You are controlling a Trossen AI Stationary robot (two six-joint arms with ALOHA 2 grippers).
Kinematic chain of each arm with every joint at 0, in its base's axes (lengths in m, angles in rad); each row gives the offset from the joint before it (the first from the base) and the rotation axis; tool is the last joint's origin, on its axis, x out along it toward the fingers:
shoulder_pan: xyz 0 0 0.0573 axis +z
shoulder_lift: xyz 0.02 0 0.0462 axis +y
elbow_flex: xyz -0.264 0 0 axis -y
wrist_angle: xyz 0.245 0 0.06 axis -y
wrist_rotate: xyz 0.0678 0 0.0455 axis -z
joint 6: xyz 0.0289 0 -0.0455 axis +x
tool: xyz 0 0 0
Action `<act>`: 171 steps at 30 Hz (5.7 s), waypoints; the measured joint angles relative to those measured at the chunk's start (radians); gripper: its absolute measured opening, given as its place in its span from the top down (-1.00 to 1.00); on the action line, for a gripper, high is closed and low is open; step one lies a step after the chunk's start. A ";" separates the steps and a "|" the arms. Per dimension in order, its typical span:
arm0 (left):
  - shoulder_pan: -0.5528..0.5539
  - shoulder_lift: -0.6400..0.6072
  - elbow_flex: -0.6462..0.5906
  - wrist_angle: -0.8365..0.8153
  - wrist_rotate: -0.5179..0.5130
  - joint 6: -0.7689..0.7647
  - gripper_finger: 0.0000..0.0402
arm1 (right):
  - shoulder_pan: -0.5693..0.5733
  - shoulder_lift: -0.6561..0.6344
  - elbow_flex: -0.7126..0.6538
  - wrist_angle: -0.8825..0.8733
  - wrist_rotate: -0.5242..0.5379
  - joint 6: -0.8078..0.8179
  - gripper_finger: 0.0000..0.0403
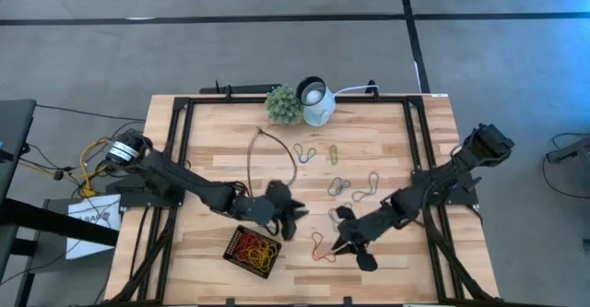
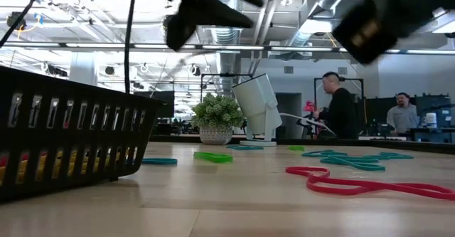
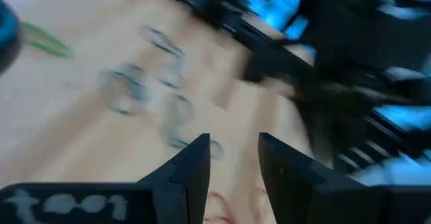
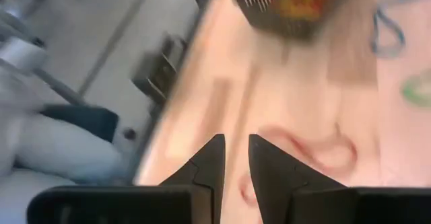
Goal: Pick and place items into bin
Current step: Put the red rubber band into the black bin, then put the blue rubber band into the black bin
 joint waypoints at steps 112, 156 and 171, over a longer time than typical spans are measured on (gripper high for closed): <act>-0.201 0.462 0.787 -1.653 0.245 -0.523 1.00 | -0.063 -0.235 -0.031 -0.139 0.167 -0.083 0.69; -0.167 0.462 0.789 -1.615 0.412 -0.250 0.40 | -0.135 -0.311 -0.030 -0.262 0.111 -0.134 0.64; -0.048 0.461 1.217 -1.753 -0.196 0.131 0.19 | -0.290 -0.604 0.092 -0.603 -0.017 -0.401 0.62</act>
